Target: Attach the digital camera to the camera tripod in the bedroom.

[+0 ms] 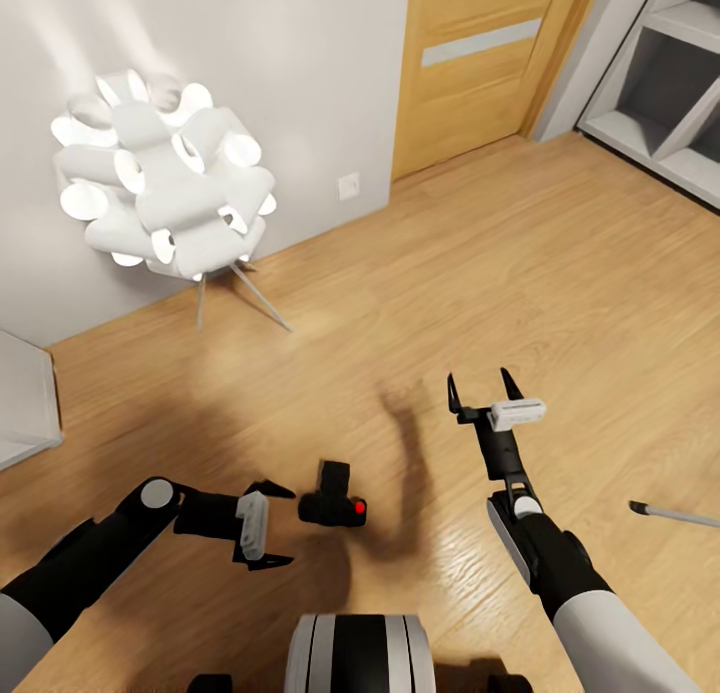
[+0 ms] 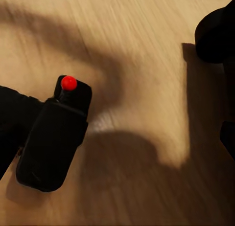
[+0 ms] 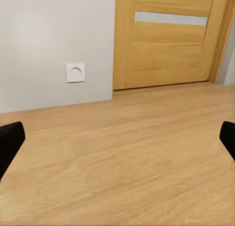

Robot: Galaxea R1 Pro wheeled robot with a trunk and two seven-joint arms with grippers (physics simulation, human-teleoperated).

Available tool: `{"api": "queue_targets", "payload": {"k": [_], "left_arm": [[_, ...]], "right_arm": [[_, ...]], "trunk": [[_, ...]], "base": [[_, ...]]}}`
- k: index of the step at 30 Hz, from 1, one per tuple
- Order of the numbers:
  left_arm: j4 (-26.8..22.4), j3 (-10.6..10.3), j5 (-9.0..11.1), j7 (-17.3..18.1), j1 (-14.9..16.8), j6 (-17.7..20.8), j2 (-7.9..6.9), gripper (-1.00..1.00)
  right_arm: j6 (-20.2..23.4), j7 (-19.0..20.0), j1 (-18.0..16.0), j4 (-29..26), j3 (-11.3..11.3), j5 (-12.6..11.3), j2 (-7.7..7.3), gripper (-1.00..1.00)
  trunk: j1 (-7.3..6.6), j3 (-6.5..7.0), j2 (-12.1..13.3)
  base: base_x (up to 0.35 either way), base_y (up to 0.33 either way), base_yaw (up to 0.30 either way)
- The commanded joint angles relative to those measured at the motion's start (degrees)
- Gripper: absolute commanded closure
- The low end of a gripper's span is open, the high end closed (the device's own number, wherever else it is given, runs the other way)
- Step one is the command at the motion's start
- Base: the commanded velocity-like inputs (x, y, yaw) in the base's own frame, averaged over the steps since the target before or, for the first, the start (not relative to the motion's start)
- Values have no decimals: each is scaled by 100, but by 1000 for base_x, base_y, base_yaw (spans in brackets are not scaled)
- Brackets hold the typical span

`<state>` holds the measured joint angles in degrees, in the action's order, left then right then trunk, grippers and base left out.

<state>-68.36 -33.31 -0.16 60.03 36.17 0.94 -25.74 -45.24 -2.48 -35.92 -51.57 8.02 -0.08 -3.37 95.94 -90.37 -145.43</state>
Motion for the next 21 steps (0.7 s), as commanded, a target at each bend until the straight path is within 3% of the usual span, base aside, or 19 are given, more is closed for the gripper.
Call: {"api": "queue_targets", "payload": {"k": [1, 7, 12, 21], "left_arm": [[7, -9, -1, 5, 4, 11, 0, -100], [85, -9, -2, 3, 6, 6, 12, -100], [112, -9, -2, 2, 5, 3, 15, -100], [151, 34, 7, -5, 6, 4, -4, -100]], "right_arm": [[-21, -26, -3, -19, 19, -3, -6, -100], [-348, -24, -3, -97, 29, -2, -6, -100], [-1476, -19, 2, -118, 32, 2, -6, -100], [-1476, -5, 5, -117, 33, 10, -6, -100]], "trunk": [[1, -26, -3], [17, -159, -11], [30, -270, -18], [53, -469, -30]], "base": [[0, 0, 0], [0, 0, 0], [0, 0, 0], [0, 0, 0]]}}
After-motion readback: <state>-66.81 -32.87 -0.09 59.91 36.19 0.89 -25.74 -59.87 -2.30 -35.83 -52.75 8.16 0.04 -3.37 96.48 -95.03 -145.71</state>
